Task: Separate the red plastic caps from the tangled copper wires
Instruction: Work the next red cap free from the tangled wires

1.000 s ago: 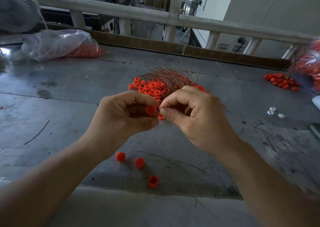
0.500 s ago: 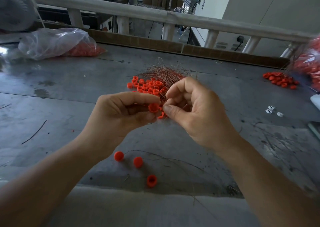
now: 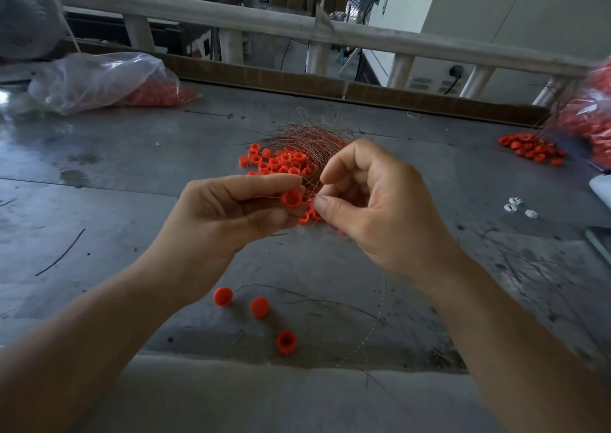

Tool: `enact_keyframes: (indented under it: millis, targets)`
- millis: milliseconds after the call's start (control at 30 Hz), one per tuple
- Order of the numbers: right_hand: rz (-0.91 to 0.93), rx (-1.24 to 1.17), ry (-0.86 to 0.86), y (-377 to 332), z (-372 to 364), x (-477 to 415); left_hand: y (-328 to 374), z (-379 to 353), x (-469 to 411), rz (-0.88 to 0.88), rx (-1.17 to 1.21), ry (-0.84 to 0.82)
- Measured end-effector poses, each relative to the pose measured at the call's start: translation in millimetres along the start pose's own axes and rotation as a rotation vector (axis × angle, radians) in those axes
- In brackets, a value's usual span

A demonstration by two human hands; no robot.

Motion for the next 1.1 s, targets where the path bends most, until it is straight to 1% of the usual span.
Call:
enact_keyframes:
  millis: [467, 667, 833, 1000, 1100]
  targets:
    - [-0.007, 0.012, -0.007, 2, 0, -1, 1, -3, 1, 0.012, 0.019, 0.002]
    - [-0.014, -0.014, -0.028, 2, -1, -1, -1, -2, 0, 0.047, 0.118, 0.02]
    - [-0.051, -0.079, -0.053, 3, -1, -2, -1, -3, 0, 0.063, 0.2, -0.013]
    - [-0.177, -0.293, -0.145, 11, -7, -4, 0, -7, 1, 0.073, 0.274, -0.056]
    - [-0.215, -0.328, -0.182, 17, -14, -5, -2, -7, 2, 0.103, 0.286, -0.051]
Point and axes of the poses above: each hand's wrist, its own x-axis away from the middle knuckle, its own z-axis out of the back of the hand, y = z × x, the point moved 5 cm from there along -x, towards the middle knuckle, and after that the axes turned 15 degrees about -z, right-handed, at the moved point
